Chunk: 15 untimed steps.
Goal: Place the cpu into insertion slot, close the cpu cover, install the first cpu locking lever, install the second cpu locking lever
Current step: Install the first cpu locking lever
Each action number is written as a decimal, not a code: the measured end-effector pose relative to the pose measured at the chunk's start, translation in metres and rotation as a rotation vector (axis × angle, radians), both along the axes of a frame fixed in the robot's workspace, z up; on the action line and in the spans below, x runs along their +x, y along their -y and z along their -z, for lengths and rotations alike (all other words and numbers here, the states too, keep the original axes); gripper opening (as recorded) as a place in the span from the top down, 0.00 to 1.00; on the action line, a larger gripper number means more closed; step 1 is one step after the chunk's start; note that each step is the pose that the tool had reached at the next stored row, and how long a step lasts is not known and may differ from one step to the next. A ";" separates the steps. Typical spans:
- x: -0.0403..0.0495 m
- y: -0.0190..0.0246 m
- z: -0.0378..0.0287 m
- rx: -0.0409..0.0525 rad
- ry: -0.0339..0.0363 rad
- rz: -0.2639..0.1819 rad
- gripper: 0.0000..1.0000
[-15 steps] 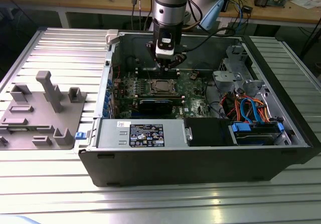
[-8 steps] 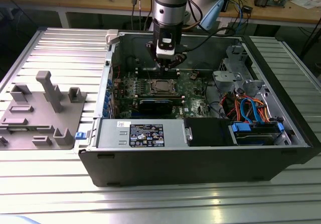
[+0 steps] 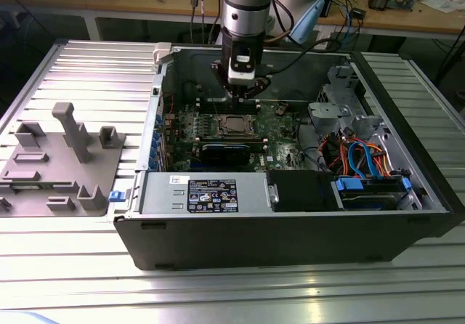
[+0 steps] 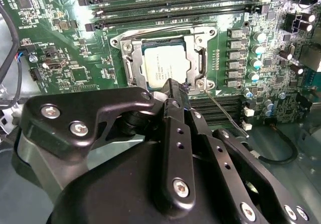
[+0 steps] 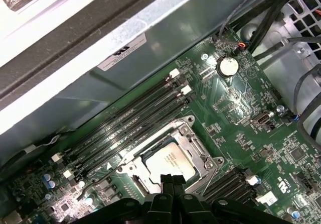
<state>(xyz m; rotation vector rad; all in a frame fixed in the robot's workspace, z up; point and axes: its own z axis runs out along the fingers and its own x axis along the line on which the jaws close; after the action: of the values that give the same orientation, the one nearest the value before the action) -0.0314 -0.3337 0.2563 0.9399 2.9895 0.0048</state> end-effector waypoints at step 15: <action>0.0000 0.0000 0.0000 0.0000 0.0000 -0.108 0.89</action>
<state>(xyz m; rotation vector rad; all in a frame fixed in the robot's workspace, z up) -0.0314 -0.3337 0.2563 0.7770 3.0361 0.0054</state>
